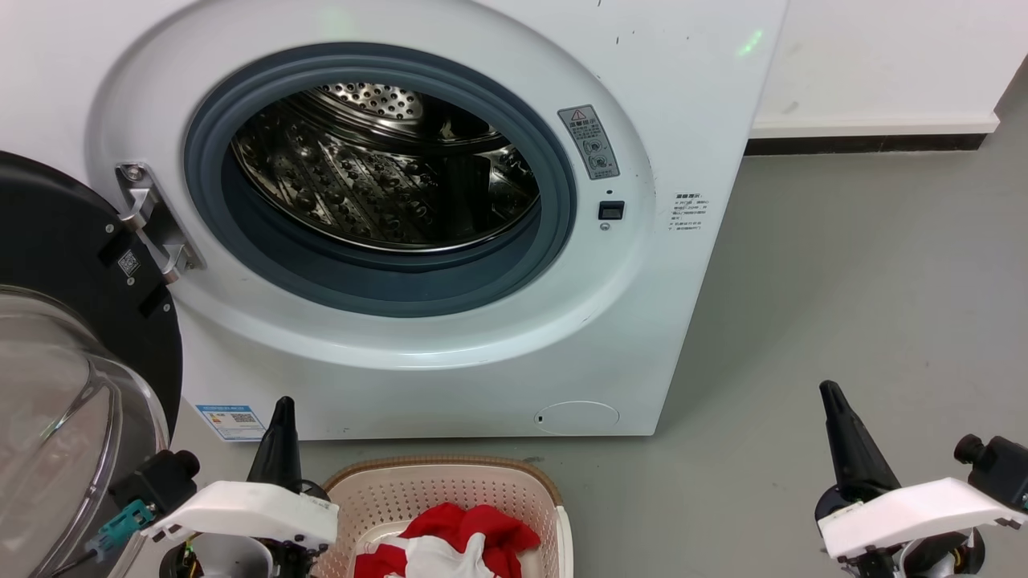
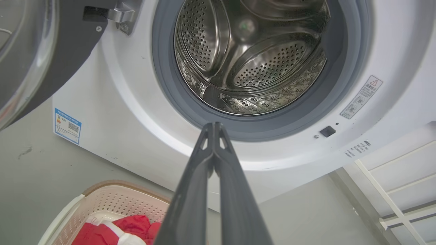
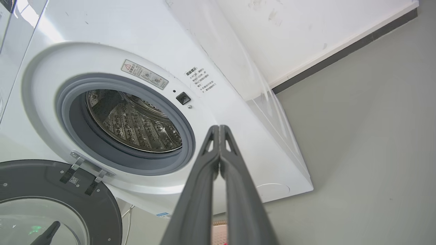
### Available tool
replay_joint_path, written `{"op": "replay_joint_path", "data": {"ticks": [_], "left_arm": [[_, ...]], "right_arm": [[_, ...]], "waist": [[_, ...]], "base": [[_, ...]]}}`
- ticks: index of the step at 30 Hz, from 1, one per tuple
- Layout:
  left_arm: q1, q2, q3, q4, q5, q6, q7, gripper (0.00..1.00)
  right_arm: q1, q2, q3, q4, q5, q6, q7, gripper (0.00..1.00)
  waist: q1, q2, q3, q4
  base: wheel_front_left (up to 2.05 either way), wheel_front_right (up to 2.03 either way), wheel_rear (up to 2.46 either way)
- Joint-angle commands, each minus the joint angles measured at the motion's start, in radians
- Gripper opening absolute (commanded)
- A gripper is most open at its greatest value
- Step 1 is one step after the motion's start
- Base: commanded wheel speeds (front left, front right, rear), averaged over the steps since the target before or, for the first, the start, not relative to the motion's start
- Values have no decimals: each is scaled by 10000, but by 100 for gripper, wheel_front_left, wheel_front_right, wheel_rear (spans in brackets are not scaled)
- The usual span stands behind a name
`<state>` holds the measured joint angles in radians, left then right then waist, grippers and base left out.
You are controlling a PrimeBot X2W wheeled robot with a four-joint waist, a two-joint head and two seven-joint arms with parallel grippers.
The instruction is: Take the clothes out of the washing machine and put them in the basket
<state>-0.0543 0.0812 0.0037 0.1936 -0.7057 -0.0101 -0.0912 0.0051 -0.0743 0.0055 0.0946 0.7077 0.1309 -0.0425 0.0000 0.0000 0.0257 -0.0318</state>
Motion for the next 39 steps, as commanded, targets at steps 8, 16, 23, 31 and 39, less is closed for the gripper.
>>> {"op": "replay_joint_path", "data": {"ticks": [8, 16, 23, 31, 39], "left_arm": [[-333, -42, 190, -28, -1324, -212, 280, 0], [-372, -78, 309, 43, -2346, -355, 520, 0], [-411, -104, 416, 99, -3186, -459, 714, 0], [-449, -132, 529, 161, -4066, -578, 918, 0], [-460, -162, 622, 223, -4895, -696, 1115, 0]], "right_arm": [[-387, -111, -88, 114, 1410, 0, 140, 0], [-484, -131, -149, 290, 2497, 0, 260, 0], [-568, -139, -208, 437, 3371, 0, 360, 0], [-660, -142, -277, 591, 4299, 0, 485, 0], [-746, -141, -351, 739, 5145, 0, 598, 0]], "waist": [[0, 0, -21, 29], [0, 0, -40, 57], [0, 0, -58, 81], [0, 0, -77, 109], [0, 0, -97, 137]], "base": [[0, 0, 0], [0, 0, 0], [0, 0, 0], [0, 0, 0], [0, 0, 0]]}}
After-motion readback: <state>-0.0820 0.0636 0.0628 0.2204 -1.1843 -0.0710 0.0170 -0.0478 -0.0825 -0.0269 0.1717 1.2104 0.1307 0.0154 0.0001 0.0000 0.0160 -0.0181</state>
